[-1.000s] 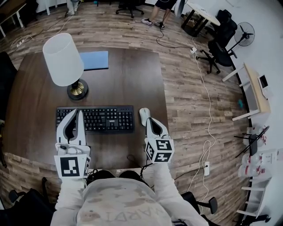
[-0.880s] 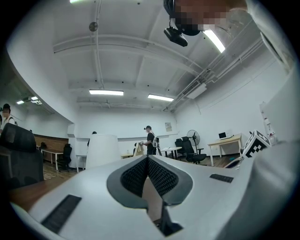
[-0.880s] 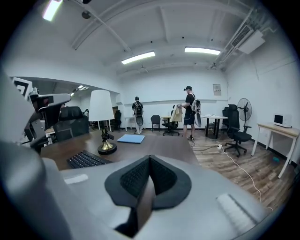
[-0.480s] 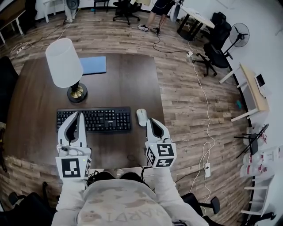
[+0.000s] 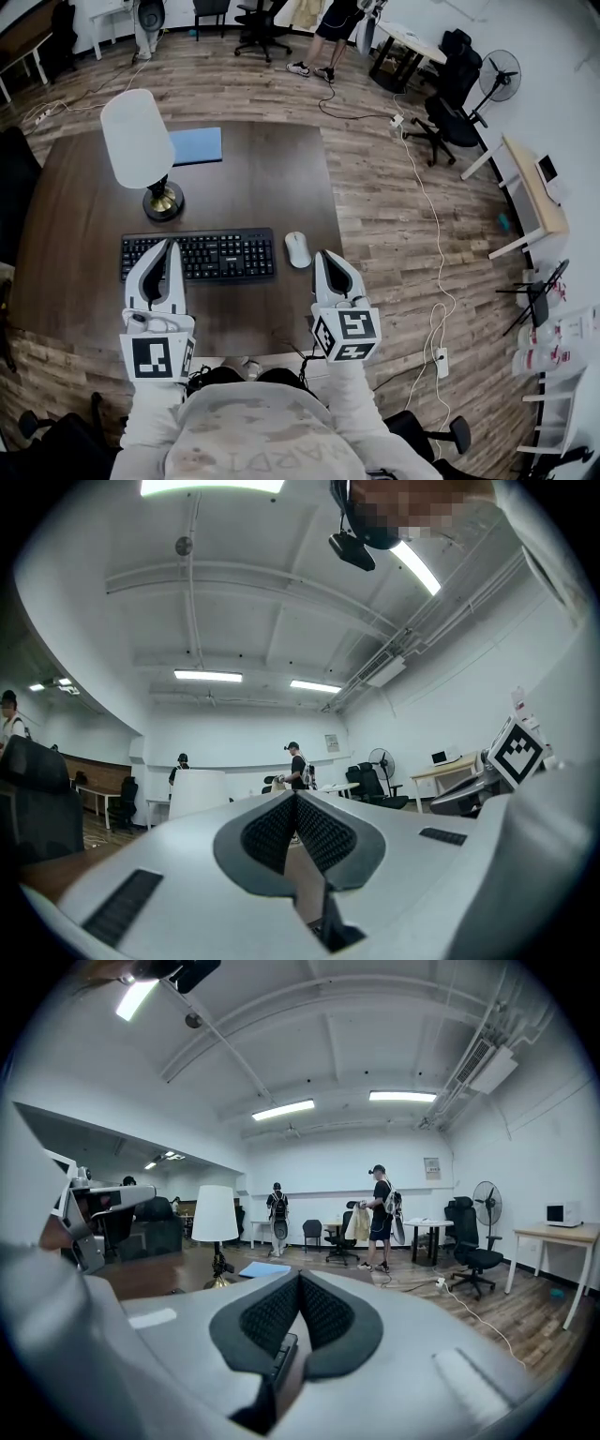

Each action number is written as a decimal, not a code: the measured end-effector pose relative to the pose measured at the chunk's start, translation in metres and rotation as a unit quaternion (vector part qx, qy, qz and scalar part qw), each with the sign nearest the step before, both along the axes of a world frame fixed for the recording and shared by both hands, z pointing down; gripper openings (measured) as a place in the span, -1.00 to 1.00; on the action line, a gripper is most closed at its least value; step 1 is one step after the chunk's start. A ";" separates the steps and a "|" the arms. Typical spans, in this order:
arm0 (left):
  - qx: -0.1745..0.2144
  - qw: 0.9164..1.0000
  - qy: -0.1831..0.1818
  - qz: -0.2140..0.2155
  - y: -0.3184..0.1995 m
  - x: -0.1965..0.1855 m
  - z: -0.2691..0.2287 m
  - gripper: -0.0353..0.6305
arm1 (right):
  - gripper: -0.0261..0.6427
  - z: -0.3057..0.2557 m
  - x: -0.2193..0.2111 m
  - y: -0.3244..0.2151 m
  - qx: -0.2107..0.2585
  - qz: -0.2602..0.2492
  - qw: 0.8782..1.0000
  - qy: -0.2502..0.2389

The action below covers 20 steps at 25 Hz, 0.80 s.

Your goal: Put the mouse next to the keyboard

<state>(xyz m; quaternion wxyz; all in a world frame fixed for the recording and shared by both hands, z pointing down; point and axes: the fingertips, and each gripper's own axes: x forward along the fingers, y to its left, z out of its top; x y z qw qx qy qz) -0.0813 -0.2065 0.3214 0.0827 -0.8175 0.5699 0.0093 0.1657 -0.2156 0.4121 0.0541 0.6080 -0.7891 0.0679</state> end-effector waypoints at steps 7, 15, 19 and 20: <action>0.008 1.000 0.002 0.006 0.011 0.004 -0.010 -0.88 | -0.89 -0.024 -0.001 0.014 0.026 -0.003 1.000 0.015; 0.016 1.000 0.004 0.010 0.023 0.010 -0.016 -0.88 | -0.89 -0.055 0.001 0.030 0.063 -0.003 0.998 0.009; 0.021 1.000 0.005 0.013 0.026 0.011 -0.020 -0.88 | -0.89 -0.071 0.001 0.036 0.082 -0.002 0.997 0.006; 0.021 1.000 0.005 0.013 0.027 0.011 -0.021 -0.88 | -0.89 -0.074 0.001 0.038 0.086 -0.002 0.996 0.005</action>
